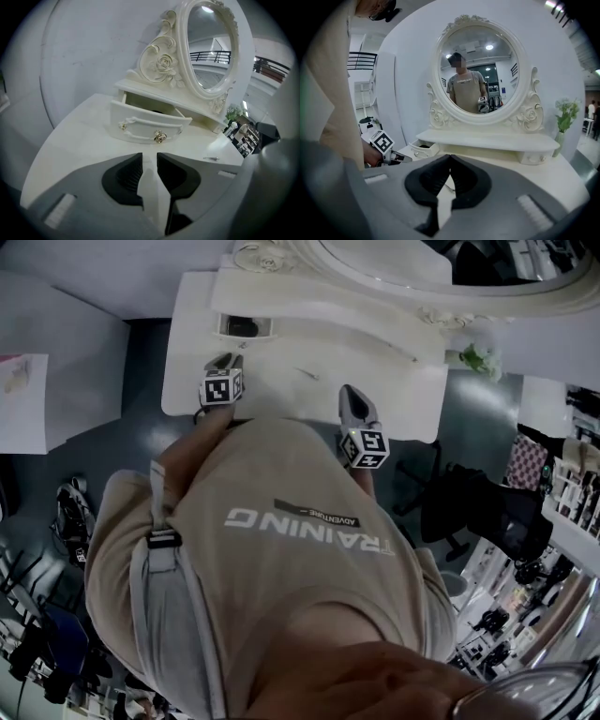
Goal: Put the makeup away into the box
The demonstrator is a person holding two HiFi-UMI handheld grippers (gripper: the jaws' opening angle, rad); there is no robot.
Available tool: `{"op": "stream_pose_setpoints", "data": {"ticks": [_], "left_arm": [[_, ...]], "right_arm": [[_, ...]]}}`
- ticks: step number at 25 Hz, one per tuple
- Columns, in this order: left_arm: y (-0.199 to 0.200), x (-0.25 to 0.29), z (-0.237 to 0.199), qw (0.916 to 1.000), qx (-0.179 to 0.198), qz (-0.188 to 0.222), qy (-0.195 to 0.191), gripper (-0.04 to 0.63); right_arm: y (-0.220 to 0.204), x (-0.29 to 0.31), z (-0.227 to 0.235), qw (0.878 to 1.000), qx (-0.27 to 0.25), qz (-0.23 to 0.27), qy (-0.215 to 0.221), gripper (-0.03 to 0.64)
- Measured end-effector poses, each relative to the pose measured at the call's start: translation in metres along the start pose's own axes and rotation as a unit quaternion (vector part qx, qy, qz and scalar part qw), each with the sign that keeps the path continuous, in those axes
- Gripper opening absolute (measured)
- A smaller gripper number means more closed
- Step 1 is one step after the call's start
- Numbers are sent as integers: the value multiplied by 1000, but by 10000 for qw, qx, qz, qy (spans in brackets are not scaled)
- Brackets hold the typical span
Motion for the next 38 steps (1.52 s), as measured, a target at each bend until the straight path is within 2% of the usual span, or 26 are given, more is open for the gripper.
{"op": "stream_pose_setpoints", "data": {"ticks": [2, 4, 7, 9, 13, 15, 17, 18, 19, 21, 24, 30, 34, 38], "left_arm": [[-5, -5, -5, 9999, -132, 80, 53, 64], [-6, -10, -12, 9995, -196, 204, 147, 43], [-2, -21, -21, 9988, -123, 397, 251, 8], [-3, -29, -23, 9985, 14, 435, 321, 6], [-7, -40, -24, 9979, 91, 431, 466, 6], [-7, -39, -20, 9986, 182, 288, 395, 8], [-8, -35, -15, 9990, 407, -66, 185, 6], [-7, -33, -12, 9979, 569, -284, 76, 6], [-5, -31, -9, 9959, 761, -487, -4, 6], [1, -33, -4, 9900, 1166, -793, -82, 6], [8, -32, -1, 9848, 1457, -945, -56, 6], [20, -32, 9, 9880, 1312, -804, 123, 6], [22, -41, 23, 9908, 1179, -650, 132, 6], [22, -55, 35, 9944, 906, -506, 187, 6]], "right_arm": [[-3, 8, 2, 9997, -103, -170, 140, 2], [-6, 22, 4, 9983, -224, -411, 342, 2], [-13, 47, 8, 9931, -302, -831, 773, 2], [-21, 65, 10, 9868, -578, -1109, 1029, 2], [-48, 96, 17, 9656, -1256, -1695, 1519, 3], [-56, 107, 21, 9562, -1450, -1896, 1694, 3], [-60, 116, 23, 9440, -1694, -2103, 1894, 8], [-61, 121, 24, 9362, -1856, -2200, 2015, 58], [-61, 125, 22, 9283, -2012, -2271, 2149, 92], [-60, 128, 13, 9157, -2245, -2323, 2393, 92], [-63, 131, 2, 8989, -2504, -2379, 2698, 92], [-83, 135, -10, 8607, -3266, -2589, 2924, 94], [-84, 135, -6, 8582, -3322, -2555, 2963, 89], [-84, 141, 3, 8562, -3261, -2539, 3101, 46]]}}
Point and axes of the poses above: the fingertips, and each gripper's own axes: x forward along the fingers, z to its right, y out of its top, the point moved 7 cm from there along -x, backward along the fingers, and after that the axes turned 7 degrees about -y, right-handed, at the moved point
